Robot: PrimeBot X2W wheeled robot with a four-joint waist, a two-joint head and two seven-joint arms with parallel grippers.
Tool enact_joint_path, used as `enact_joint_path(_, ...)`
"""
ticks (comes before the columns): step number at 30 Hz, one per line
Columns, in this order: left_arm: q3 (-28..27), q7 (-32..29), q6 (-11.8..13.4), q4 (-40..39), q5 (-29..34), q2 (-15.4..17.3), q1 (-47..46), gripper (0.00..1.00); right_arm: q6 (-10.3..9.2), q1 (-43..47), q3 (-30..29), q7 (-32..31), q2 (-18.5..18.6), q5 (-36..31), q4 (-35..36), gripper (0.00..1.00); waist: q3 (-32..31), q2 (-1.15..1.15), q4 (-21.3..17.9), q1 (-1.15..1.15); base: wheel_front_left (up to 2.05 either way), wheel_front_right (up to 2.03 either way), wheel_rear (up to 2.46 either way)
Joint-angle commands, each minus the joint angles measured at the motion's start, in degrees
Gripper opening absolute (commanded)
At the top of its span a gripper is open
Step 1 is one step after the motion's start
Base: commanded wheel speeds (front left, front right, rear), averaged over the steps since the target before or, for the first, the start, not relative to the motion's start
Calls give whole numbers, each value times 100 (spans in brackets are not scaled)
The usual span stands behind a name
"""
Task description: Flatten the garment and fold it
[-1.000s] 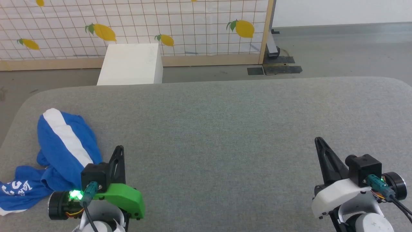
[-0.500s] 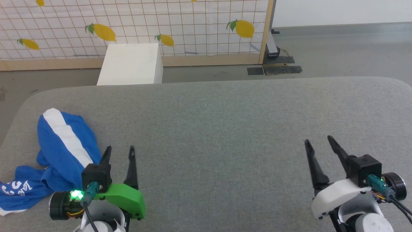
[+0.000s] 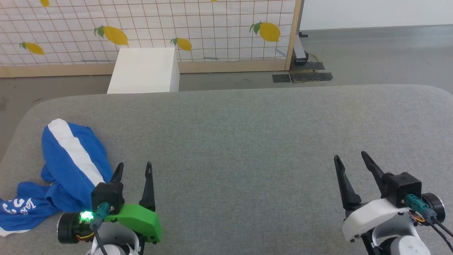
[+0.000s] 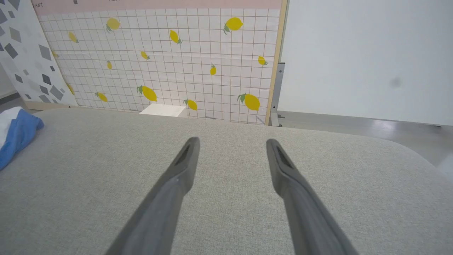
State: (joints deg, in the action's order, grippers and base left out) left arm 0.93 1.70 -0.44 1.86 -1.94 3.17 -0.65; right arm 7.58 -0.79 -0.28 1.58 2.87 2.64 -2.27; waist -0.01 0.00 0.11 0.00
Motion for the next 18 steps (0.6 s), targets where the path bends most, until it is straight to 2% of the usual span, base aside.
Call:
enact_joint_path(1,12,69,-10,41,-46,-5,23,100,-1,78,-1,73,0,69,-45,100,1,0,8,0,0,0,0)
enact_joint_path(9,-13,166,-10,107,-112,-6,38,100,-2,92,10,170,0,152,-142,100,3,0,97,0,0,0,0)
enact_joint_path(18,-60,294,-10,188,-196,-9,68,100,-3,86,56,299,0,158,-245,100,31,0,369,0,0,0,0)
